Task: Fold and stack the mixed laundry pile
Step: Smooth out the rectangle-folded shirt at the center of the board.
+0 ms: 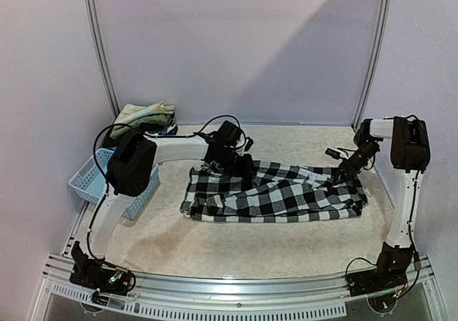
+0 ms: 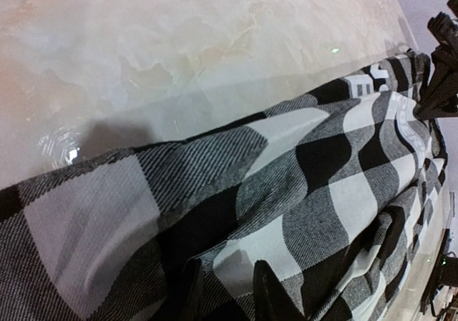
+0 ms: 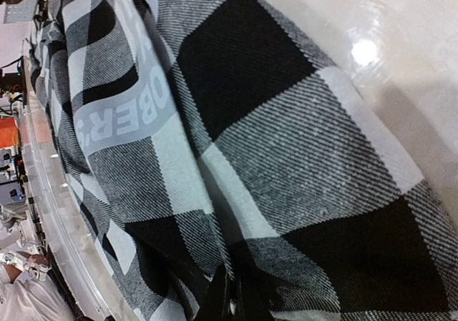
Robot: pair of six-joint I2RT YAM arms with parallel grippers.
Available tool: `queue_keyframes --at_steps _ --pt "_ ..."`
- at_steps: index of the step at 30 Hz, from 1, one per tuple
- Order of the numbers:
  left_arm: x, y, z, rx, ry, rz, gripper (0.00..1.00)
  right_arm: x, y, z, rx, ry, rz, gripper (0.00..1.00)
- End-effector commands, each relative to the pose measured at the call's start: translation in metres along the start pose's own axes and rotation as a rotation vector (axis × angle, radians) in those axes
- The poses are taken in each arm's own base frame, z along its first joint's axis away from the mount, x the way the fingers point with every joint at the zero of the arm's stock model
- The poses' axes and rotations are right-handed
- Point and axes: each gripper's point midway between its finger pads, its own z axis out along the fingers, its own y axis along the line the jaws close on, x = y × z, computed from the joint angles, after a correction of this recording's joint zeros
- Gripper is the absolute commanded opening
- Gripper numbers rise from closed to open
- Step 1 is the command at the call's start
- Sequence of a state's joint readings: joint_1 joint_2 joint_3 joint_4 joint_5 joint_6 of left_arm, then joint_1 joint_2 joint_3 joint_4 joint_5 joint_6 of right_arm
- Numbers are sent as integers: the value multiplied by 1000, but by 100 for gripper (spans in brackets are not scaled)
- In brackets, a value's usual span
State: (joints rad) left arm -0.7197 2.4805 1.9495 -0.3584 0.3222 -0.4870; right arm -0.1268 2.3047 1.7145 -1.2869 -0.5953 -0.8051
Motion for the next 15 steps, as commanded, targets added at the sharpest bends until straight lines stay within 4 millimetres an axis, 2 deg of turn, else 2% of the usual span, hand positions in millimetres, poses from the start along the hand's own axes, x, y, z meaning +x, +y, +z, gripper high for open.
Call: queue_keyframes --at_steps 1,4,7,9,11,15 --pt "6 12 4 -9 19 -18 25 8 -5 1 -15 41 23 8" --pt "-12 -11 -14 48 -30 18 25 8 3 -10 0 40 13 21" --pt "-34 -39 -45 71 -91 94 25 0 22 -37 50 -10 -31 36" --pt "-47 -59 -72 72 -133 156 26 -7 36 -60 95 -52 -61 38" --pt "-51 -70 -93 53 -148 212 27 -12 47 -75 131 -94 -73 40" --pt "-41 -76 -119 -28 -123 322 27 -22 62 -81 155 -167 -57 41"
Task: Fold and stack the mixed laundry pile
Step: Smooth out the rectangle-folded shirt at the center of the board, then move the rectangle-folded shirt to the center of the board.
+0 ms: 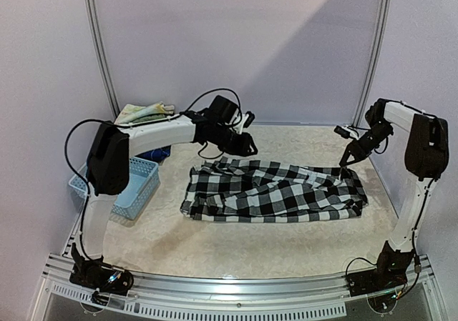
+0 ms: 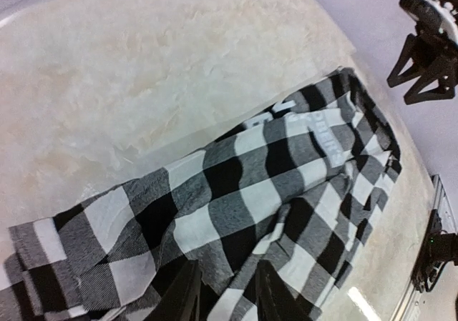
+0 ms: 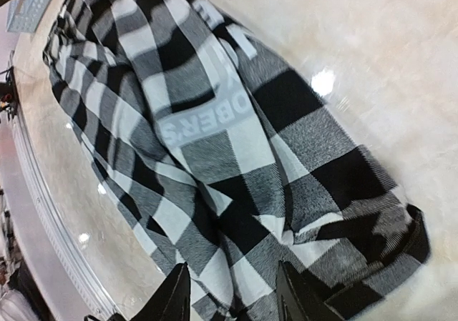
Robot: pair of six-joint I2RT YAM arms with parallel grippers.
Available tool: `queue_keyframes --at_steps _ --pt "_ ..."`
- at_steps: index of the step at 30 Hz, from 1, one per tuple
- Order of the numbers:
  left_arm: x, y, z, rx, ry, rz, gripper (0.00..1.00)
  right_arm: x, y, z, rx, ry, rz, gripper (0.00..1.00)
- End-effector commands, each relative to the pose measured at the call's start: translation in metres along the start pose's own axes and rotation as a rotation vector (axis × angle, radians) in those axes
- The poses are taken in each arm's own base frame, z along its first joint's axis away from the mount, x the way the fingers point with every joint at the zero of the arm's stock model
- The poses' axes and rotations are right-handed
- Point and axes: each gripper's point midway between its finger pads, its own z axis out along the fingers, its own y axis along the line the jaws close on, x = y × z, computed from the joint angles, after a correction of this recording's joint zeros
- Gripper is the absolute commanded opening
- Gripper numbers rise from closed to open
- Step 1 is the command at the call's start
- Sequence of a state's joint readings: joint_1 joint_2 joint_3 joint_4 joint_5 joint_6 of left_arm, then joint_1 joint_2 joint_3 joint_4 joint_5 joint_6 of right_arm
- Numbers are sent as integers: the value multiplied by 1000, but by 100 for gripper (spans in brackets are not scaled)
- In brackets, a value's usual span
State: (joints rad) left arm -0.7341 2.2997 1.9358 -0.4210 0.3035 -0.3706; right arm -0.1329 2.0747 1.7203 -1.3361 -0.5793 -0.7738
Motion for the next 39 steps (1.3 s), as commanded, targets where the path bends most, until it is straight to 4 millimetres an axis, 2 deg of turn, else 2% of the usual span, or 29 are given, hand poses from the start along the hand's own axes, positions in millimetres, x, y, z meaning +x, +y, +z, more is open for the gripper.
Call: queue_keyframes --at_steps 1,6,9,12,17,22,23,26,29,30,31,32,34,35,36,37,39 --pt "-7 -26 -51 -76 3 192 27 -14 18 -11 43 -80 1 40" --pt "41 -12 -55 -197 143 295 27 -26 25 14 49 -75 18 32" --pt "64 -6 -55 -202 186 295 27 -31 23 31 32 -59 31 29" --pt "81 -3 -53 -201 211 284 27 -27 12 46 32 -24 58 27" --pt "103 0 -45 -191 265 270 27 -14 -9 65 64 55 95 27" --pt "112 -1 -44 -181 290 276 27 4 -31 74 138 156 123 26" --pt "114 -2 -44 -178 294 277 27 4 -28 80 150 187 108 26" --pt "118 0 -46 -182 306 277 27 5 -46 85 224 249 97 26" --pt "127 4 -52 -205 335 304 26 -12 -70 85 315 279 66 26" --pt "130 5 -55 -216 348 324 26 -24 -75 83 342 278 47 26" --pt "134 7 -60 -229 364 351 26 -28 -83 89 358 301 36 26" --pt "138 7 -65 -240 380 379 26 -41 -87 88 382 297 13 25" --pt "149 -1 -75 -231 406 460 27 -57 -95 100 403 311 -24 25" --pt "156 -8 -83 -218 416 514 27 -76 -94 102 427 294 -64 25" --pt "164 -12 -86 -212 429 556 27 -81 -96 107 441 298 -89 25" --pt "167 -16 -90 -214 430 589 28 -98 -95 108 474 272 -134 25" --pt "174 -24 -94 -206 438 625 28 -118 -91 130 513 262 -228 25"
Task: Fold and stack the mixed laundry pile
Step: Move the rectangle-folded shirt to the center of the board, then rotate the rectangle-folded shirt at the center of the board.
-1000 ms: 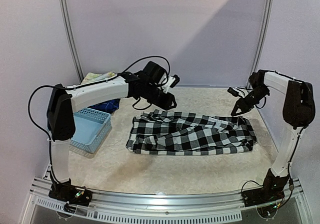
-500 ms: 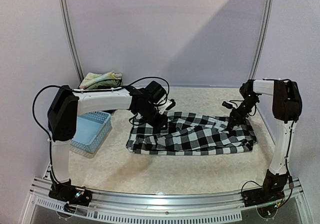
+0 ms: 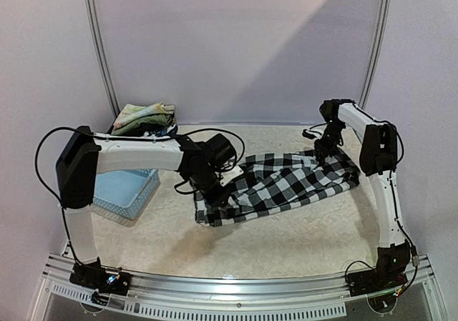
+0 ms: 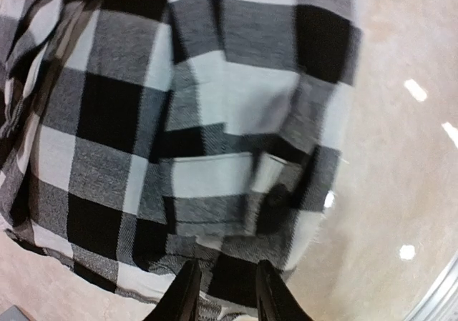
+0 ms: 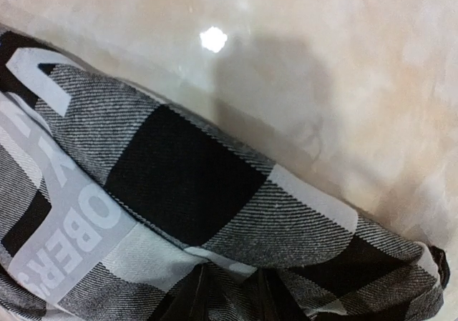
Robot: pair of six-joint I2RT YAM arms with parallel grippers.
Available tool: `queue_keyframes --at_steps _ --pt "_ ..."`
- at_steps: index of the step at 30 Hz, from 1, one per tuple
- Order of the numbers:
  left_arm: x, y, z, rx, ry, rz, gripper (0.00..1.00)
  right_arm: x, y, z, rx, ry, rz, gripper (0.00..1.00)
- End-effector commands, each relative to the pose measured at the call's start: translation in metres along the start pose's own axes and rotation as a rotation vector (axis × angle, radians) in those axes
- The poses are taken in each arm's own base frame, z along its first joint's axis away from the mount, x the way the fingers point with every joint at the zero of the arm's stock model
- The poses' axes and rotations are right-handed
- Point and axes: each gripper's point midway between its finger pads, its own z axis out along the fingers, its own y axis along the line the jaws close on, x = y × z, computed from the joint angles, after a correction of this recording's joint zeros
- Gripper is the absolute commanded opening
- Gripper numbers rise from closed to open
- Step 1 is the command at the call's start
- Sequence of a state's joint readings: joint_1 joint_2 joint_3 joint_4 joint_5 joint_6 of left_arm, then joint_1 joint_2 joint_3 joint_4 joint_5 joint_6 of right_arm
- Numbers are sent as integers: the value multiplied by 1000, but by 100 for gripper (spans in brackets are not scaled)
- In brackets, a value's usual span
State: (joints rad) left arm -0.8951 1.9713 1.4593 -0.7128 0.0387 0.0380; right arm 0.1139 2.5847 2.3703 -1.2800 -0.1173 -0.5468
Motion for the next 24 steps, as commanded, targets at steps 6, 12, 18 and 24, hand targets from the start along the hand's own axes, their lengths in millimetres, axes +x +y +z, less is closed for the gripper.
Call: queue_keyframes --at_steps 6,12,18,24 --pt "5 -38 -10 -45 19 221 28 -85 25 26 267 -84 -301 23" --pt "7 -52 16 -33 91 223 31 -90 14 -47 343 -173 -246 29" --pt "19 -59 35 -3 148 183 33 -62 22 -139 369 -342 -155 39" --pt "34 -60 51 3 204 145 26 -18 52 -138 191 -372 -32 42"
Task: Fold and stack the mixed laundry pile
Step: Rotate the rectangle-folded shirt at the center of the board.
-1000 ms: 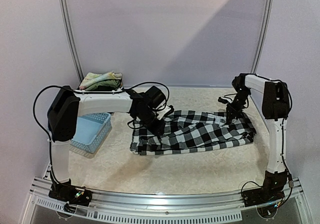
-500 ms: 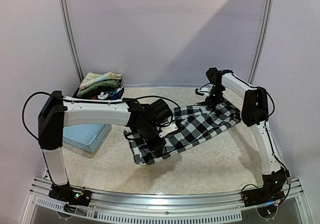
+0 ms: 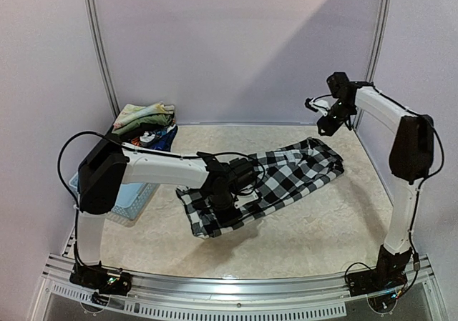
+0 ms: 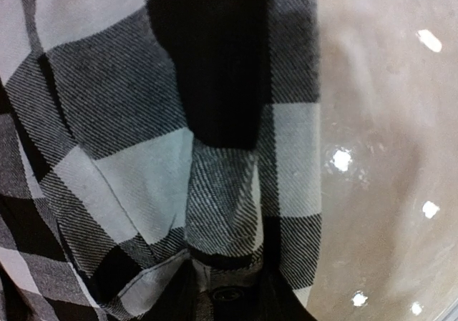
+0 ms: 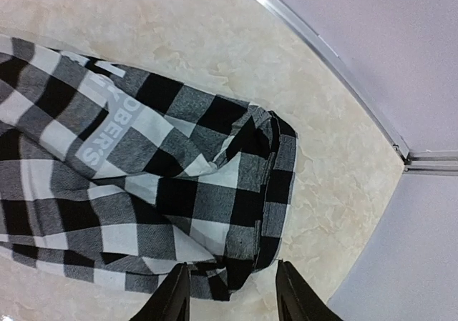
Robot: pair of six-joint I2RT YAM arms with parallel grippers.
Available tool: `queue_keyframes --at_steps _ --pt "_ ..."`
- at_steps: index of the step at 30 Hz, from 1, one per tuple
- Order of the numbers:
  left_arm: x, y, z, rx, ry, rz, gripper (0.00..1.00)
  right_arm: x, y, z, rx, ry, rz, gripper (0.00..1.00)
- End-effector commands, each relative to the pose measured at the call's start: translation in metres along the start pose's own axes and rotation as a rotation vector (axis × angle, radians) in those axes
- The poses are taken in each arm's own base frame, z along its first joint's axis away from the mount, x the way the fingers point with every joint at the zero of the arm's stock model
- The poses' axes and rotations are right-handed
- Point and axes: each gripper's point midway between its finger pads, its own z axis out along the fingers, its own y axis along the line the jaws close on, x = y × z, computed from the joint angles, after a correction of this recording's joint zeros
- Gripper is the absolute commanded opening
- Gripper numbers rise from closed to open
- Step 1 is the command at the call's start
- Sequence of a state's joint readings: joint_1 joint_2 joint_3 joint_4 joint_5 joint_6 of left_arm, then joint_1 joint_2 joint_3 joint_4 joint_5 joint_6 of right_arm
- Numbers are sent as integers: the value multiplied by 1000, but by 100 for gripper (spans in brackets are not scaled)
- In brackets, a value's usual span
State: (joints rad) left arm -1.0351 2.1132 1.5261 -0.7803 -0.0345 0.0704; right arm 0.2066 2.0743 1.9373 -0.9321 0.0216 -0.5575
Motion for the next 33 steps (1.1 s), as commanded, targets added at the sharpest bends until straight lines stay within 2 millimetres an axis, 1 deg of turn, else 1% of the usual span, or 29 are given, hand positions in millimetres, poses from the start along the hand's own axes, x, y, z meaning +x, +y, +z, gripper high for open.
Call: queue_keyframes --at_steps 1,3,6,8,10,15,17,20,25,28,31,33 --pt "11 -14 13 35 60 -23 21 15 29 -11 -129 -50 135 42" --pt "11 -20 15 65 58 -31 12 39 44 4 -174 15 178 41" --pt "11 -26 16 94 55 -45 1 69 64 25 -234 121 205 36" --pt "10 -30 19 112 54 -71 0 87 76 37 -268 194 217 32" --pt "9 -37 22 132 45 -83 0 100 83 47 -283 242 226 29" --pt "8 -53 29 169 31 -95 0 119 85 60 -262 312 211 26" --pt "10 -59 32 190 27 -105 0 119 82 66 -249 320 208 25" --pt "10 -68 33 216 19 -126 0 122 82 83 -250 350 207 24" --pt "-1 -85 32 248 -12 -164 0 120 89 112 -310 379 214 23" --pt "-8 -96 35 264 -19 -182 0 108 88 123 -334 366 213 23" --pt "-12 -111 41 279 -15 -181 0 89 86 124 -349 340 204 23" --pt "-14 -120 44 281 -15 -176 0 81 88 127 -361 348 189 23"
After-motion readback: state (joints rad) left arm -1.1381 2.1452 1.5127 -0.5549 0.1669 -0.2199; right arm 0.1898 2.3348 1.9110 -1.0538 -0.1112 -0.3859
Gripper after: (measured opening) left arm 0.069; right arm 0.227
